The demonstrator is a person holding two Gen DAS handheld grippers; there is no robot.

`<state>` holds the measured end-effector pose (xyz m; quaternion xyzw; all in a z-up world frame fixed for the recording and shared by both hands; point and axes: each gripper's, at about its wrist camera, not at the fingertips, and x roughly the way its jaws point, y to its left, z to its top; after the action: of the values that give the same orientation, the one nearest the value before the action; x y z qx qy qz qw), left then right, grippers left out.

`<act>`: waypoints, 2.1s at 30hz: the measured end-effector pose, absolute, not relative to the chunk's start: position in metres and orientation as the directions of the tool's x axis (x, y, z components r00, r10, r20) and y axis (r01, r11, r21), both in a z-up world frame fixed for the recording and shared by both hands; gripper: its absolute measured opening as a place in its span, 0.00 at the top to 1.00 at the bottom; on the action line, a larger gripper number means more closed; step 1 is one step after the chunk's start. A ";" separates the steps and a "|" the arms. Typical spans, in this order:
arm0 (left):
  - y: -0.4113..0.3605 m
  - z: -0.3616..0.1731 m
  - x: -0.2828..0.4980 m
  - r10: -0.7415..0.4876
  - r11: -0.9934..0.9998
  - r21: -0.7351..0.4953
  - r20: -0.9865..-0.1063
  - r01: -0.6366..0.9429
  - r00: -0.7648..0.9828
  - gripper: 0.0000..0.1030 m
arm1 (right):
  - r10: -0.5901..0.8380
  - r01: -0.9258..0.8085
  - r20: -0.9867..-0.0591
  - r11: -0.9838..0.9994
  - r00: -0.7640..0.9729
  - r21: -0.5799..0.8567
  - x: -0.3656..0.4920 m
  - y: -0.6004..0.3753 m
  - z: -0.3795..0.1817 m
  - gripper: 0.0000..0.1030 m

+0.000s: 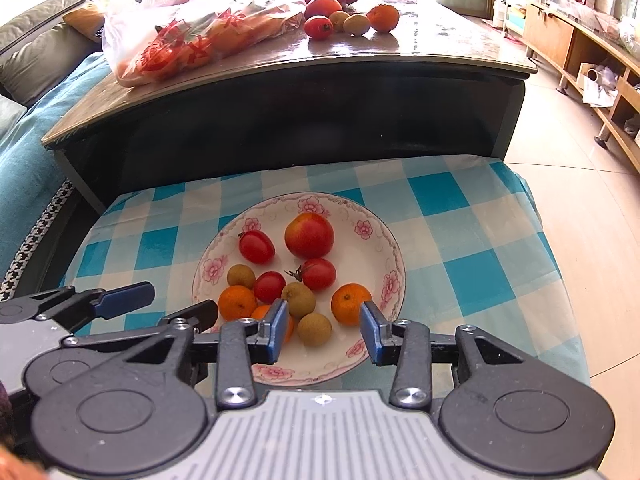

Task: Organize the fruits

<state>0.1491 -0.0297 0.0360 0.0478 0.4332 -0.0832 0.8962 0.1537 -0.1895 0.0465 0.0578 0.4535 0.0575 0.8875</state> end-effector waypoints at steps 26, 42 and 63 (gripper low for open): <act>-0.020 0.034 0.089 -0.051 0.988 0.053 -0.774 0.145 0.631 0.18 | 0.149 -0.008 -0.805 0.984 0.574 0.176 0.088 -0.195 0.042 0.48; -0.020 0.036 0.047 -0.046 0.990 0.054 -0.760 0.133 0.649 0.15 | 0.139 0.002 -0.814 0.985 0.564 0.170 0.046 -0.195 0.034 0.46; -0.034 0.040 -0.003 -0.005 0.976 0.147 -0.727 0.162 0.687 0.00 | 0.142 0.019 -0.791 0.981 0.595 0.191 -0.016 -0.206 0.039 0.43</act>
<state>-0.0028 -0.0342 0.0400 0.1004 0.3931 -0.0457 0.9128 -0.0162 -0.2061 0.0395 0.0898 0.4487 0.0345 0.8885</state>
